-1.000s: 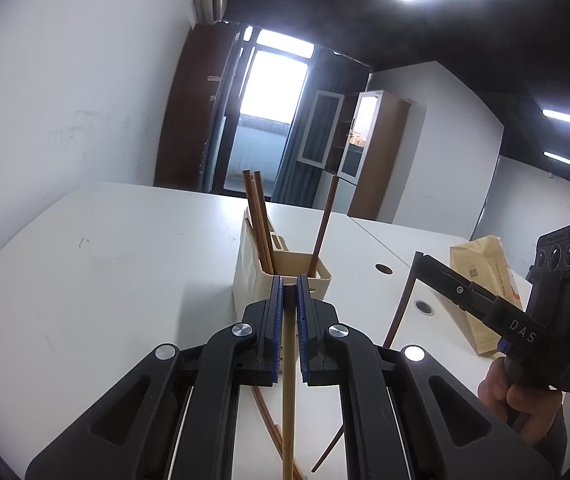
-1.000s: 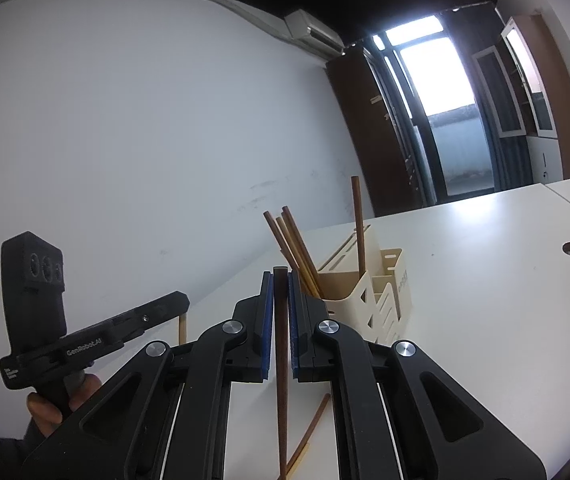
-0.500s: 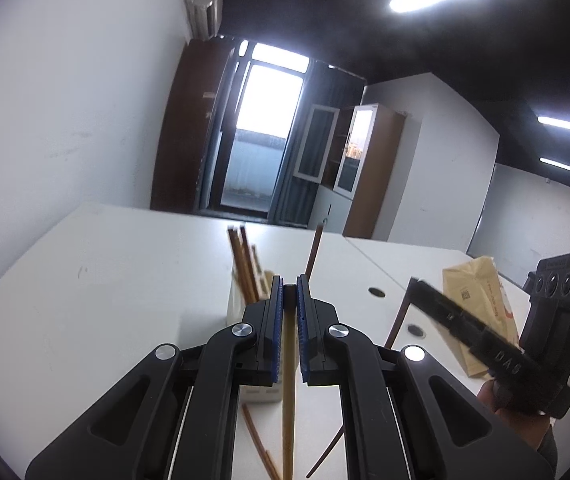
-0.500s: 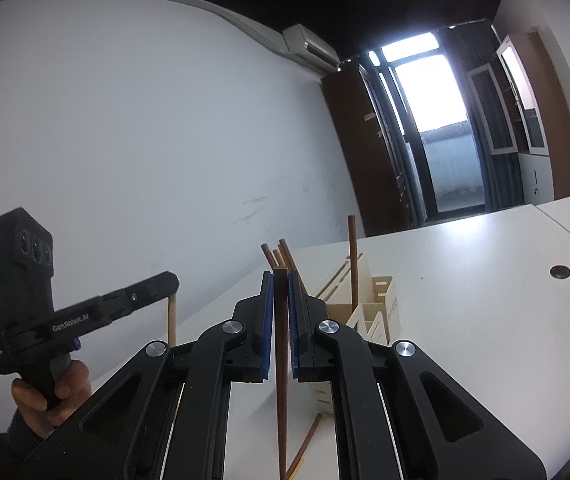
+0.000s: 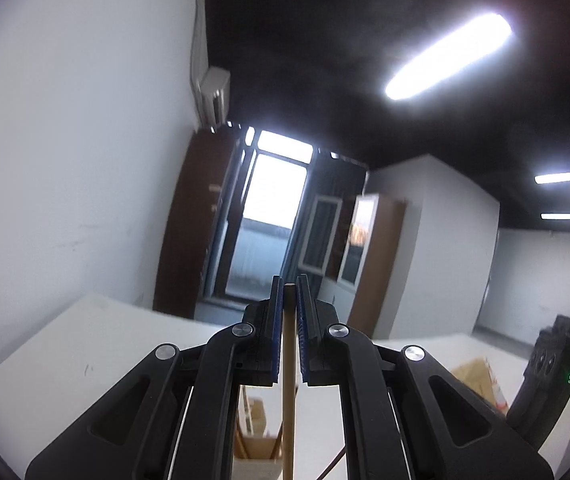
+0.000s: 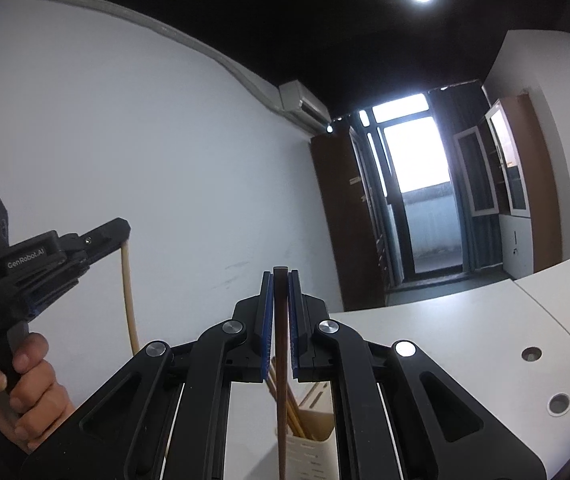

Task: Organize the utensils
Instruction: 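Lift both chopsticks upright and carry them above the holder, then lower both chopsticks into the holder and open both tools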

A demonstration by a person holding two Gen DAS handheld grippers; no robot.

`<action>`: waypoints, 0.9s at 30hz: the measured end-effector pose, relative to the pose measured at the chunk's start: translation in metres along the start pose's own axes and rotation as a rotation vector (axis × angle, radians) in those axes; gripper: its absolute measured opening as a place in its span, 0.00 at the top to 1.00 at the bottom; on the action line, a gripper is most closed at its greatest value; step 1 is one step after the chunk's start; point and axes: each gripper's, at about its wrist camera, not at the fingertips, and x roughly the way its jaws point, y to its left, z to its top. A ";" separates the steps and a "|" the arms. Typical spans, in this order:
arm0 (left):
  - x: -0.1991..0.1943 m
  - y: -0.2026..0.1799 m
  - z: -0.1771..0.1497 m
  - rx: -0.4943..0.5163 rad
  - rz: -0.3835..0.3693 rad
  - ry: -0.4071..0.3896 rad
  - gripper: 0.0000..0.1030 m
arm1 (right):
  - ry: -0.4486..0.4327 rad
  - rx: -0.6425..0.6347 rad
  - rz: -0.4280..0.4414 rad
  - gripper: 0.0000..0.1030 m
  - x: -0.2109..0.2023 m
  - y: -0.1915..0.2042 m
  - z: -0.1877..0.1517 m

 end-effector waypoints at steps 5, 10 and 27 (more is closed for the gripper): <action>0.025 -0.011 -0.003 0.010 0.061 -0.088 0.94 | -0.061 -0.011 -0.025 0.93 0.016 -0.005 0.012; 0.061 -0.018 -0.019 0.017 0.111 -0.124 0.94 | -0.078 -0.040 -0.040 0.93 0.037 -0.012 0.010; 0.128 0.003 -0.088 0.021 0.196 -0.067 0.94 | 0.014 -0.039 -0.108 0.92 0.084 -0.040 -0.051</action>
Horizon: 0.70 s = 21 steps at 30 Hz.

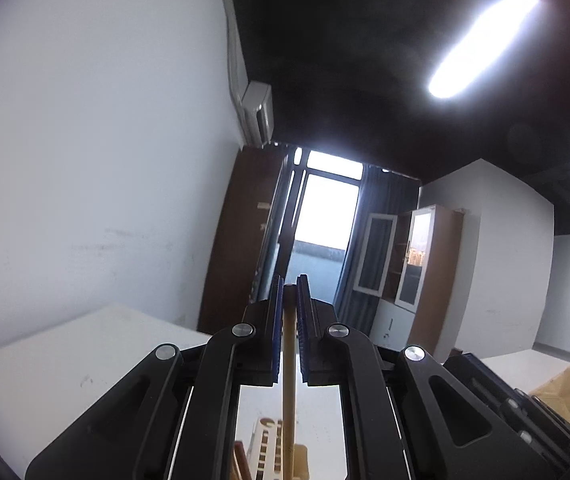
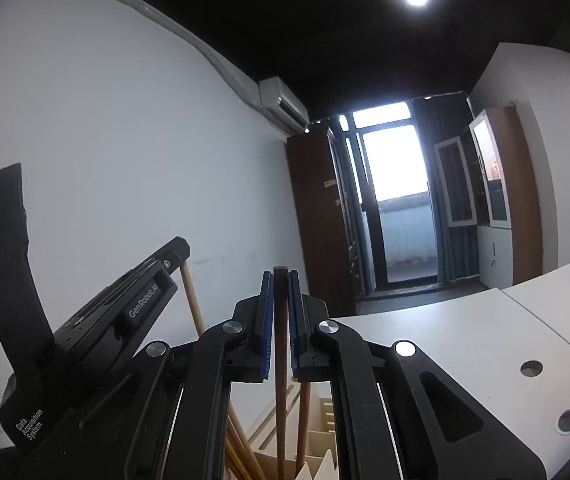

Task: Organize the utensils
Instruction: 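Lower both chopsticks into the holder and open both tools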

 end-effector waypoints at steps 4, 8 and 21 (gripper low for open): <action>0.002 0.017 -0.007 -0.043 -0.048 0.078 0.94 | 0.038 0.002 0.003 0.92 0.006 -0.004 -0.004; 0.005 0.021 -0.013 -0.026 -0.111 0.139 0.94 | 0.074 -0.009 0.008 0.92 0.011 -0.004 -0.014; 0.001 0.025 -0.013 0.019 -0.142 0.162 0.94 | 0.127 0.010 0.022 0.92 0.013 -0.010 -0.036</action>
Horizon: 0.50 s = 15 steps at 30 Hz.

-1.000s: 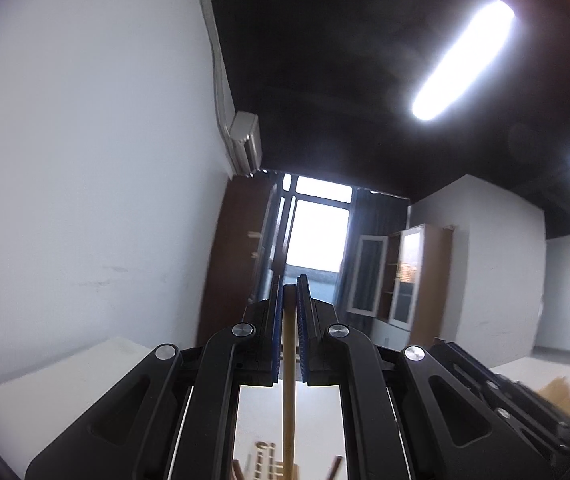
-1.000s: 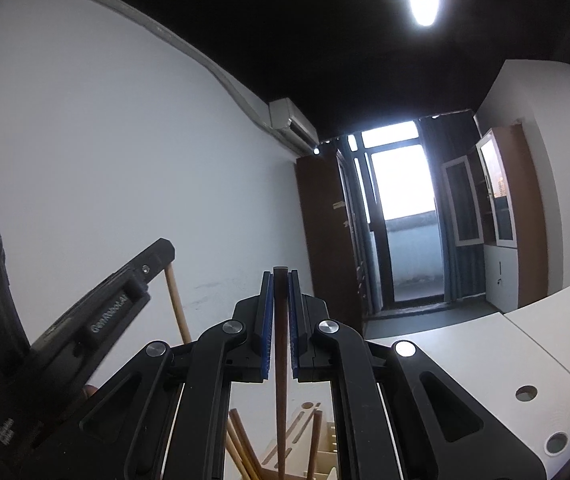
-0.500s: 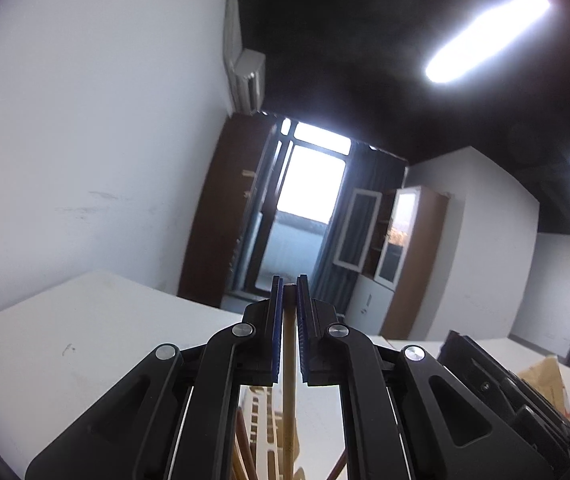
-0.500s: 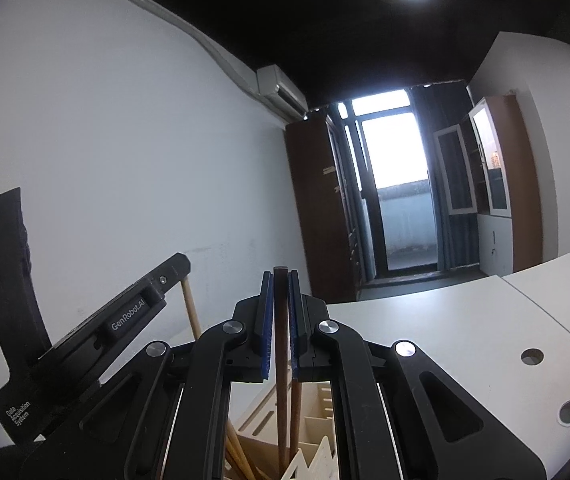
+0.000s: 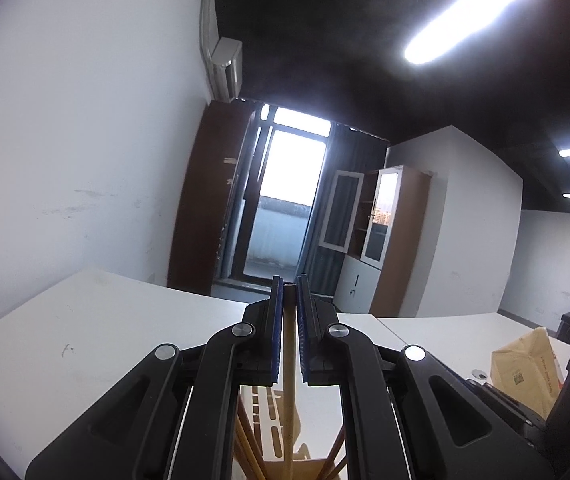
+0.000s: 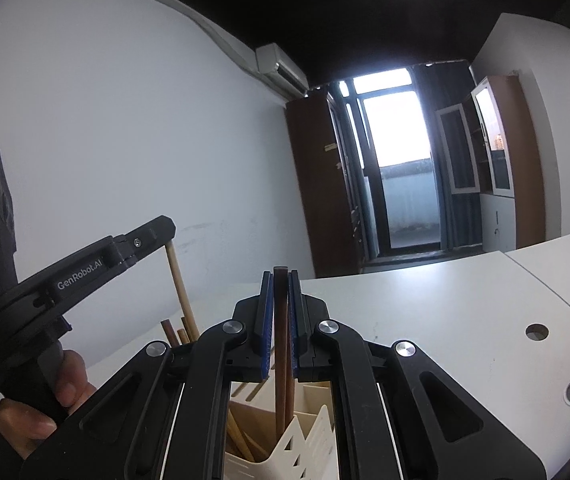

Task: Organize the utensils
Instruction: 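Lower both chopsticks into the holder and open both tools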

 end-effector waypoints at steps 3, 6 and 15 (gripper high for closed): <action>0.000 -0.003 0.000 0.019 -0.013 0.011 0.94 | 0.009 -0.007 0.007 0.92 -0.001 0.002 -0.003; 0.005 0.000 0.002 0.018 -0.019 0.016 0.94 | 0.016 -0.009 0.011 0.92 -0.003 0.004 -0.006; 0.002 0.006 -0.002 0.030 -0.032 0.047 0.94 | 0.031 0.003 0.014 0.92 -0.005 0.003 -0.007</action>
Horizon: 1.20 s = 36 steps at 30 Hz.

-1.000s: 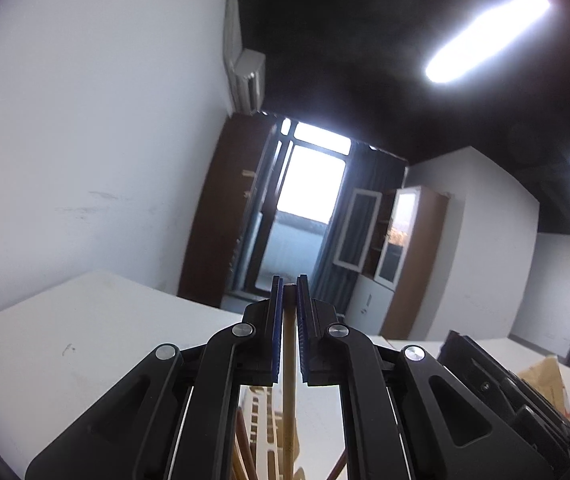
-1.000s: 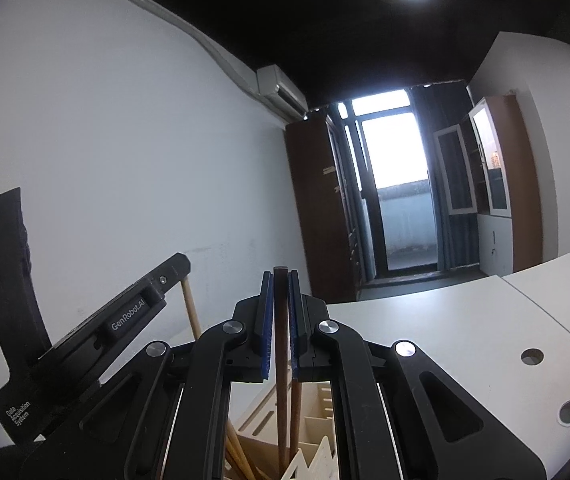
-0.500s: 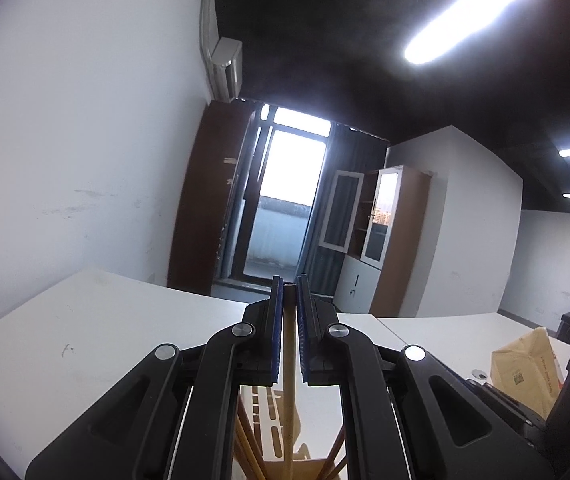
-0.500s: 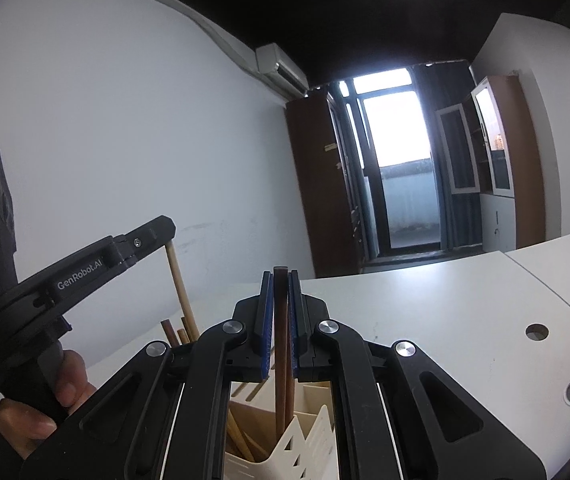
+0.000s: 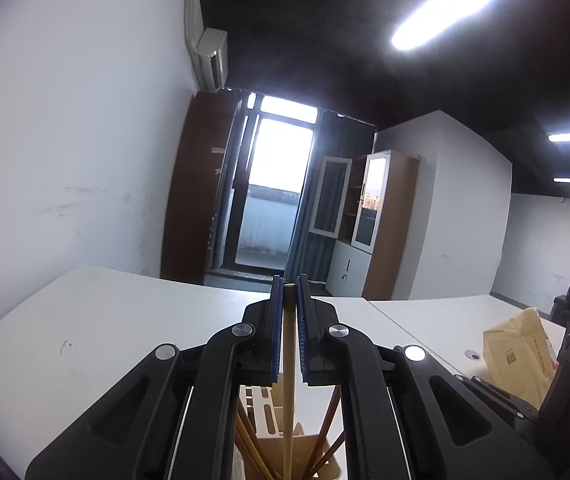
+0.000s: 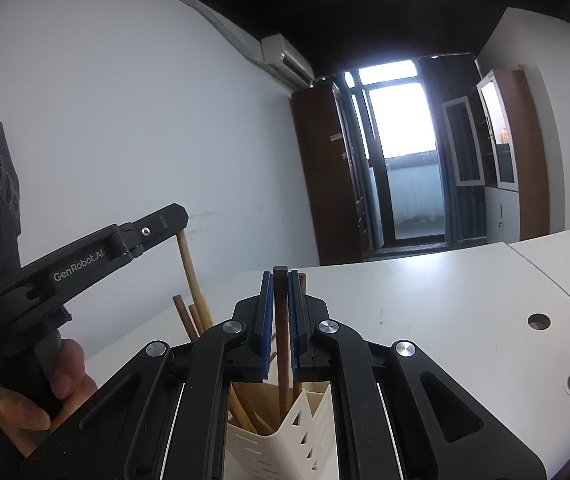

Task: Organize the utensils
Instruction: 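Lower both chopsticks into the holder and open both tools, then move both open tools down to the chopsticks beside the holder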

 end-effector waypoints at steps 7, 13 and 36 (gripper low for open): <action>0.002 0.005 0.004 0.001 -0.018 0.022 0.94 | 0.014 0.018 0.006 0.92 0.000 0.000 -0.003; 0.005 0.014 0.005 0.002 -0.031 0.064 0.43 | 0.005 0.059 0.007 0.68 -0.007 -0.006 0.001; -0.003 0.047 -0.197 0.164 0.115 0.590 0.06 | 0.666 -0.198 0.100 0.12 -0.020 0.010 -0.158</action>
